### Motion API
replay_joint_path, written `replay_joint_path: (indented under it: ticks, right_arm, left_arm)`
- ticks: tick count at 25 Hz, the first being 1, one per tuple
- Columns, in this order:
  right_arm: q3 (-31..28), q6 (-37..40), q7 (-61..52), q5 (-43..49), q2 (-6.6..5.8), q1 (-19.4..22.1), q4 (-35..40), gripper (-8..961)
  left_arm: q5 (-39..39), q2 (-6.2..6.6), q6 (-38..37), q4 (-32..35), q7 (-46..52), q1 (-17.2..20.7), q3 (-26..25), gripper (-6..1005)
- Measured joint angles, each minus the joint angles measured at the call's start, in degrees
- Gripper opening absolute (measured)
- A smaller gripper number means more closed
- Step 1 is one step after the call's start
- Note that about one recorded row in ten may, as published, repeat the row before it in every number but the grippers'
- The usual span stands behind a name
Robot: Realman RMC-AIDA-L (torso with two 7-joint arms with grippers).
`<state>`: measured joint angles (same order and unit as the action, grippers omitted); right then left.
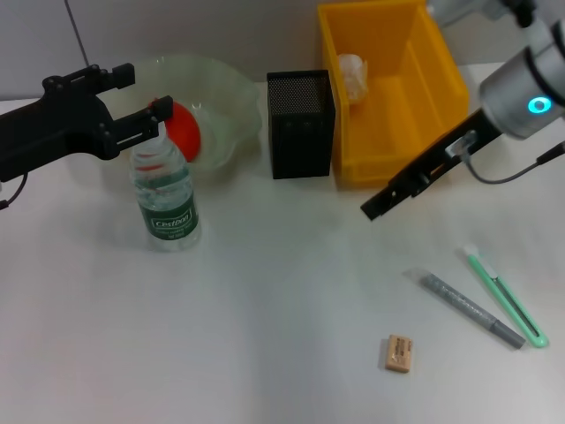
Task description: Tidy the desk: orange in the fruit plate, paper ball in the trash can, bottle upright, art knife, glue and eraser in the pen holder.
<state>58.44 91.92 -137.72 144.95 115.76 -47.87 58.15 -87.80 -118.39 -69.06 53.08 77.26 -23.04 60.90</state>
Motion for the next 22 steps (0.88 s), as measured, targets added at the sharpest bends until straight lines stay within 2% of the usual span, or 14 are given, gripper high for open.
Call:
replay_joint_path:
  ticks: [1, 7, 16, 22]
  right_arm:
    - [0.8, 0.7, -0.8, 1.5, 0.32, -1.5, -1.6, 703]
    - [2.4, 2.4, -2.7, 3.6, 1.18, -2.2, -2.7, 703]
    - [4.4, 7.7, -7.2, 10.0, 3.12, 0.1, 3.9, 702]
    - [5.5, 9.8, -8.3, 10.5, 3.19, 1.5, 6.0, 700]
  left_arm:
    - [0.0, 0.0, 0.0, 0.0, -0.1, -0.1, 0.0, 685]
    - [0.0, 0.0, 0.1, 0.0, -0.2, -0.3, 0.0, 685]
    - [0.0, 0.0, 0.3, 0.0, -0.2, -0.6, 0.0, 685]
    - [0.0, 0.0, 0.4, -0.1, -0.2, -0.8, 0.0, 685]
